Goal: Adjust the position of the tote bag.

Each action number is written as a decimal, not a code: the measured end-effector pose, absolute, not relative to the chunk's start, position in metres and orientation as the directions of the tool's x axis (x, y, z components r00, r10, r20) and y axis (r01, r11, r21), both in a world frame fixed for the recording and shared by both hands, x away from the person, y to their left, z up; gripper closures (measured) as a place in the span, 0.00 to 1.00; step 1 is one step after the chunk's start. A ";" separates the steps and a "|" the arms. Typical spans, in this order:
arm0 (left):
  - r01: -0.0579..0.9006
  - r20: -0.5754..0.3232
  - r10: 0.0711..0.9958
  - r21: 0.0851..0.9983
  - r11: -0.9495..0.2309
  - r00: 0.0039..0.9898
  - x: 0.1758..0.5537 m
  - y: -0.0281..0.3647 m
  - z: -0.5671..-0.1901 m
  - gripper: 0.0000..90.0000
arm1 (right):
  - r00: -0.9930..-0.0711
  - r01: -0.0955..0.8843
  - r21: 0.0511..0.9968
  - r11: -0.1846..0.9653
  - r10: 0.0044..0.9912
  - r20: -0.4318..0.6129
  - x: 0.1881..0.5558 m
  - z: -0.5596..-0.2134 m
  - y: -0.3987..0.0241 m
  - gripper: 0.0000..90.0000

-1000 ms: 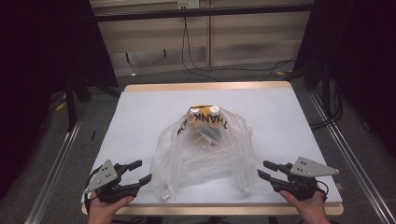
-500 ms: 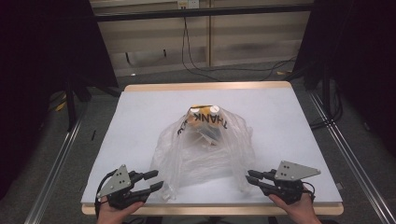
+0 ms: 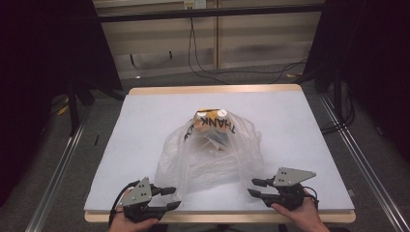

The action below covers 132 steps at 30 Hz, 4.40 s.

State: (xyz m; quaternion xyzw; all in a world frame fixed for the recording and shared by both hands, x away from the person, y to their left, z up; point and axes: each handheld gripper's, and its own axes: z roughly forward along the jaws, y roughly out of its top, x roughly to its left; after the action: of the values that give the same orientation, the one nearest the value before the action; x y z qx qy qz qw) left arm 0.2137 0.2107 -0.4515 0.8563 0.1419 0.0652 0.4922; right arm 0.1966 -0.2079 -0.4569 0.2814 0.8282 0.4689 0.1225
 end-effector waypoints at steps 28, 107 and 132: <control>0.236 -0.077 0.278 0.766 -0.598 0.957 0.224 0.200 -0.465 0.90 | -0.816 0.402 0.753 0.522 0.577 0.035 0.202 -0.472 -0.196 0.92; 0.092 -0.010 0.298 0.961 -0.261 0.954 0.268 0.203 -0.350 0.96 | -0.830 0.111 0.966 0.233 0.557 -0.039 0.239 -0.355 -0.215 1.00; 0.041 0.029 0.343 0.980 -0.194 0.939 0.307 0.191 -0.306 0.96 | -0.802 0.059 0.986 0.154 0.596 -0.045 0.270 -0.311 -0.224 1.00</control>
State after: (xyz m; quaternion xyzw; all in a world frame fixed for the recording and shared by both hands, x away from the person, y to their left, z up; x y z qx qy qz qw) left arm 0.3072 0.1905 -0.3064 0.7631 0.1257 0.1215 0.6222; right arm 0.2699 -0.2241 -0.3106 0.2250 0.7272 0.6101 0.2198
